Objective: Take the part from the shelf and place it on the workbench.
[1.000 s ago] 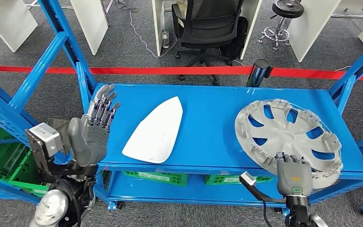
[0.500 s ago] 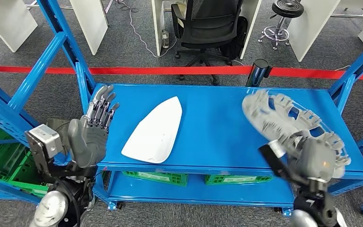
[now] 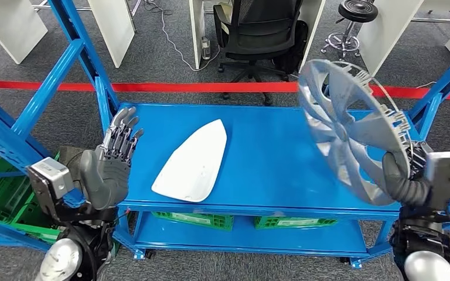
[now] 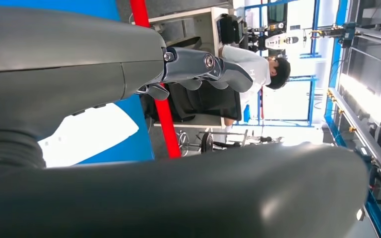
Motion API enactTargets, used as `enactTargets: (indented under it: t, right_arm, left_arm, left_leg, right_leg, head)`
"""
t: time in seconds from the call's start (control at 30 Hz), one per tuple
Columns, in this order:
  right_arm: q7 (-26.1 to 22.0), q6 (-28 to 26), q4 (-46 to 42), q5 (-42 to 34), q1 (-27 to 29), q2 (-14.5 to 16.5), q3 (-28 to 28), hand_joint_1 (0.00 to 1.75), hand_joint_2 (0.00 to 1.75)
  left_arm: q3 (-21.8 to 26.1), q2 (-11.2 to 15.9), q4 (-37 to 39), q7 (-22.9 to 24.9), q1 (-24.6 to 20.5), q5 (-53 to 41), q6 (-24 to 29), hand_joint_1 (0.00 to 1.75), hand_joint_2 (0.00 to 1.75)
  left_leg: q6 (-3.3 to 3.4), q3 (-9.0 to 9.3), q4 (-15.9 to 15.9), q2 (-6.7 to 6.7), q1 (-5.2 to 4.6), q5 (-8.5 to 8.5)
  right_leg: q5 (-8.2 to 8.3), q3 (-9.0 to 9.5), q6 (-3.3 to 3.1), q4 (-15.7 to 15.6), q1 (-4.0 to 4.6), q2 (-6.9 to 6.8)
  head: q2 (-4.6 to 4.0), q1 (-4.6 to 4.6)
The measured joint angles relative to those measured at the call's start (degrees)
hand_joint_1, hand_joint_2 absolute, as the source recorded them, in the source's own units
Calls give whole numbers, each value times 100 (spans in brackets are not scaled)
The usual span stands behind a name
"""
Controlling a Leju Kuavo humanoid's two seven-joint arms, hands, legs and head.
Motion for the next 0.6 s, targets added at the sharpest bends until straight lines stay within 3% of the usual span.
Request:
enactTargets:
  t: [0.3, 0.6]
  right_arm:
    - [-1200, -59, -468, -1870, 109, 27, -220, 175, 175]
    - [-1413, -191, -780, -1829, 235, 112, -342, 175, 175]
  left_arm:
    - [-11, 13, 0, -40, -30, -2, 147, 0, 0]
    - [-4, 17, -13, -196, -23, -258, 465, 0, 0]
  left_leg:
    - [0, -2, 0, 0, 1, 0]
    - [0, -4, -1, 1, 1, 0]
  right_leg:
    - [0, -3, 0, 0, 1, 0]
    - [-1, -4, 0, 0, 1, 0]
  head:
    - [0, -9]
    - [0, -10]
